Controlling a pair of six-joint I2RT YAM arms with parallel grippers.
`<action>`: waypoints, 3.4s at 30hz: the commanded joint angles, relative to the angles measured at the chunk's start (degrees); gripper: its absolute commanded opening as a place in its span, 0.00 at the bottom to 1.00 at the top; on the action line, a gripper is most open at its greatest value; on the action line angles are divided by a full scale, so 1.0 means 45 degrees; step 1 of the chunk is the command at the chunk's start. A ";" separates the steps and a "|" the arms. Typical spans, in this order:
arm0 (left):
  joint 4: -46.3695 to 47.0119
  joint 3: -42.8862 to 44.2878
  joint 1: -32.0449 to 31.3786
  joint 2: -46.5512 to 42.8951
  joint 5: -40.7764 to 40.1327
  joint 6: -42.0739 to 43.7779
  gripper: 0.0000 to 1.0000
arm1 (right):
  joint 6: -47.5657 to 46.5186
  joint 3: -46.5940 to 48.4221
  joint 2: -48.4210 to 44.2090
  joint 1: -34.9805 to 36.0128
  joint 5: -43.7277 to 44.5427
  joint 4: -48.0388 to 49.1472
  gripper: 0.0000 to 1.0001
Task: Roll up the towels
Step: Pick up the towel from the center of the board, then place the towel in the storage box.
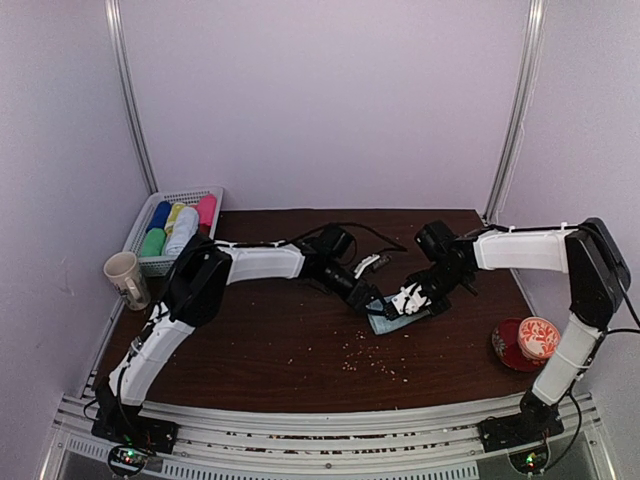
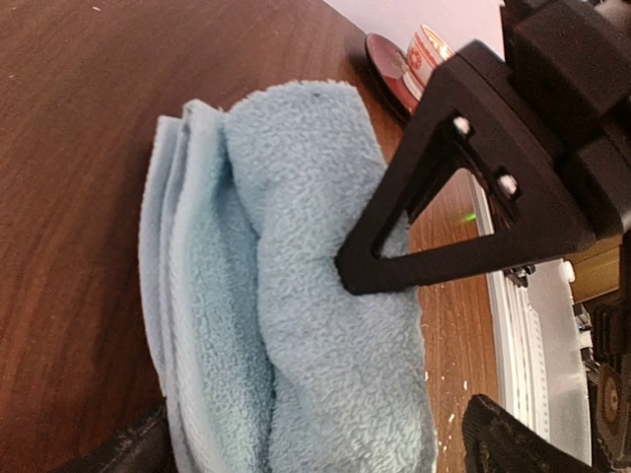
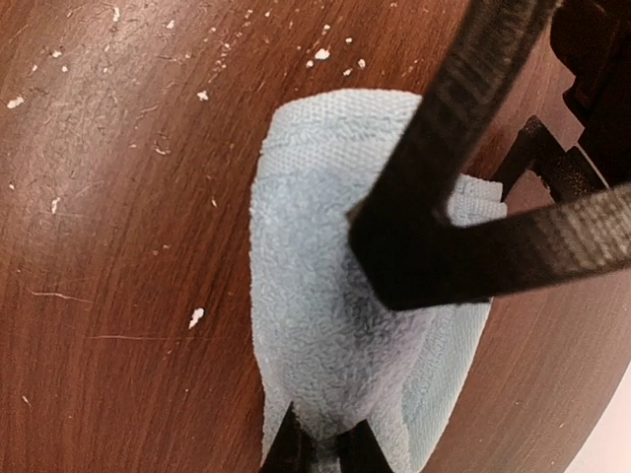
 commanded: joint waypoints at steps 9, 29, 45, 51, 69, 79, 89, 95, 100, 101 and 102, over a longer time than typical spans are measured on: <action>-0.0717 0.1207 -0.0456 0.0976 0.0728 0.0253 0.84 | 0.0072 0.1587 0.1205 -0.0135 -0.0139 -0.2181 0.06; -0.0627 0.1783 -0.0502 0.1017 0.0205 0.0474 0.42 | 0.0803 0.4510 0.3150 -0.0221 0.0333 -0.4600 0.09; 0.0442 -0.0871 -0.0432 -0.1079 -0.1577 0.0695 0.00 | 0.3703 0.5801 0.2218 -0.0740 0.0575 -0.5075 0.62; 0.1246 -0.2994 -0.0020 -0.3635 -0.3762 0.0255 0.00 | 0.5280 0.4956 -0.0756 -0.0788 0.0214 -0.5214 0.86; -0.1298 -0.4994 0.4659 -0.9829 -0.8482 0.0530 0.00 | 0.8367 0.0811 -0.4107 -0.0896 0.0702 -0.0098 1.00; -0.3554 -0.4443 0.7969 -1.1741 -1.1443 0.1545 0.00 | 0.9278 0.0213 -0.3897 -0.0916 0.1121 0.0903 1.00; -0.4890 -0.5284 0.9653 -1.1978 -1.3958 0.3071 0.00 | 0.9668 -0.0079 -0.3811 -0.0914 0.1063 0.1335 1.00; -0.5367 -0.5080 0.9897 -1.1052 -1.5621 0.3761 0.00 | 0.9700 -0.0407 -0.3761 -0.0906 0.0796 0.1568 1.00; -0.5624 -0.4817 0.9911 -1.0211 -1.6535 0.4261 0.00 | 0.9700 -0.0397 -0.3608 -0.0896 0.0580 0.1487 1.00; -0.5675 -0.4782 0.9909 -1.0045 -1.6787 0.4351 0.00 | 0.9700 -0.0392 -0.3594 -0.0896 0.0541 0.1486 1.00; -0.5683 -0.4793 0.9918 -0.9895 -1.6995 0.4424 0.00 | 0.9700 -0.0393 -0.3575 -0.0896 0.0470 0.1484 1.00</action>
